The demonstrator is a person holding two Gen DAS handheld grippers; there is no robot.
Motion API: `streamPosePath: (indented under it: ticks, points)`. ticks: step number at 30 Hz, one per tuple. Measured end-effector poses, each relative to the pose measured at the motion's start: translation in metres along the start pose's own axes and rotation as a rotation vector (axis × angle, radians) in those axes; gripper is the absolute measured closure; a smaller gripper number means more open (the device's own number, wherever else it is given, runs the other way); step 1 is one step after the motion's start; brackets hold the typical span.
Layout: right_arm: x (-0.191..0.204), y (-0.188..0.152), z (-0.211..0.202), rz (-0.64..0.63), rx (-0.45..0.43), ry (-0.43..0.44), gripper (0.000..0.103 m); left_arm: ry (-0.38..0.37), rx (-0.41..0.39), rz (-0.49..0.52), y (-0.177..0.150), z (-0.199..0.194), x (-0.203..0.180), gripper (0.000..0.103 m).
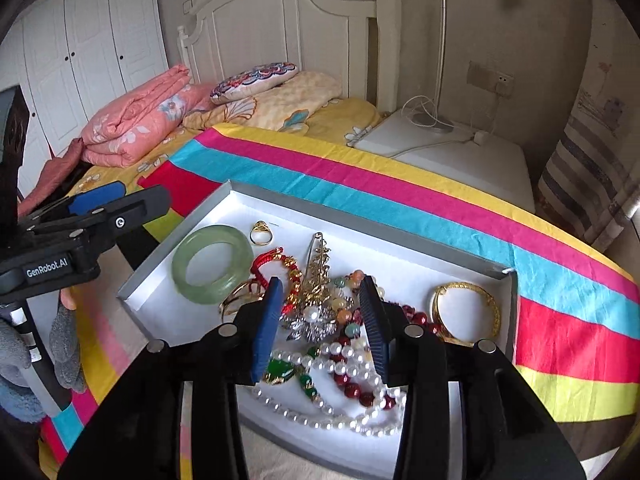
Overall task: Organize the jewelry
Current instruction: 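Move the right tool to the pearl earrings and grasp one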
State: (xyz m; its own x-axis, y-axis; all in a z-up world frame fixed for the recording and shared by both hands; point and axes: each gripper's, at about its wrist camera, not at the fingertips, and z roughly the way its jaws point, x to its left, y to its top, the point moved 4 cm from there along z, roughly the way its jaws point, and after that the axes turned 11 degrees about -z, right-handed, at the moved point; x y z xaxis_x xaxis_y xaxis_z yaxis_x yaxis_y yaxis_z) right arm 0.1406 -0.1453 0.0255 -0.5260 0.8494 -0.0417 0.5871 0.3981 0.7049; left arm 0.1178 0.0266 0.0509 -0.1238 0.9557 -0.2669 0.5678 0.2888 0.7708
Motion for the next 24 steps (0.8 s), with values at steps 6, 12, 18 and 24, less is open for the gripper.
streamPosePath:
  ticks: [6,12,18,24]
  points:
    - [0.019,-0.049,-0.038,0.026,-0.029,0.063,0.062,0.045,0.058,0.017,-0.042,-0.033,0.016,0.002]
    - [0.045,-0.086,-0.045,0.048,0.006,0.135,0.062,0.016,0.186,-0.07,-0.084,-0.042,0.042,0.002]
    - [0.089,-0.09,-0.037,-0.054,0.051,0.182,0.062,-0.042,0.191,-0.145,-0.093,-0.043,0.057,0.002]
    - [0.112,-0.084,-0.021,-0.106,0.077,0.185,0.062,-0.057,0.198,-0.174,-0.092,-0.04,0.059,0.002]
